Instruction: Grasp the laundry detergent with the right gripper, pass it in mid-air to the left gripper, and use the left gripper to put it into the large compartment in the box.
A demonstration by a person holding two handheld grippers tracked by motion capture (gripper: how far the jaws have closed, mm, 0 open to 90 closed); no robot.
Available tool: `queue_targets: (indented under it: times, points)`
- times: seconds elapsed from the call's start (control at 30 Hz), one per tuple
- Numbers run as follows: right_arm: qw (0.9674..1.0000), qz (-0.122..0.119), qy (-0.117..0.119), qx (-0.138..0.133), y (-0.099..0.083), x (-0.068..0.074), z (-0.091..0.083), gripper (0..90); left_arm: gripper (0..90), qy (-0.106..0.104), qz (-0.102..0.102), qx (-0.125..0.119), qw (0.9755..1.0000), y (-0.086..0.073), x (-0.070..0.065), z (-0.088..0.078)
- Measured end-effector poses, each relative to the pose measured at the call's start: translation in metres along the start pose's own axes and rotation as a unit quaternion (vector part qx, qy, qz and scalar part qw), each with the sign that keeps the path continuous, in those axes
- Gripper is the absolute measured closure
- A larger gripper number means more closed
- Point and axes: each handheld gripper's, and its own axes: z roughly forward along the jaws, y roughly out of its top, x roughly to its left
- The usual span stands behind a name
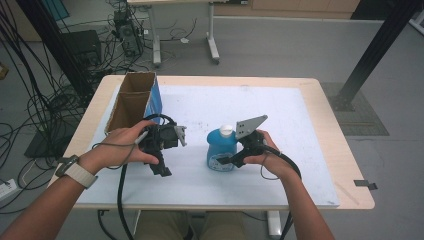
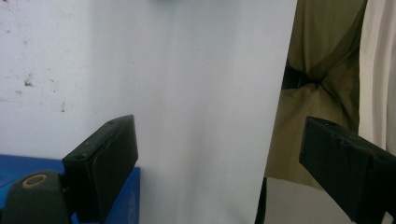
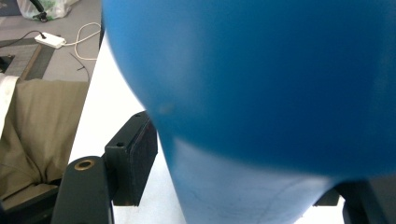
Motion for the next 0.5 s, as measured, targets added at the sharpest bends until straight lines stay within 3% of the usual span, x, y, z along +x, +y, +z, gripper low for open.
queue_targets:
  times: [0.5]
  points:
    - [1.0000,0.001,-0.004,-0.003,-0.0014,-0.0003,0.0007,32.0,12.1,-0.001,-0.004,0.000,1.0000,-0.0003,-0.0002,0.0002]
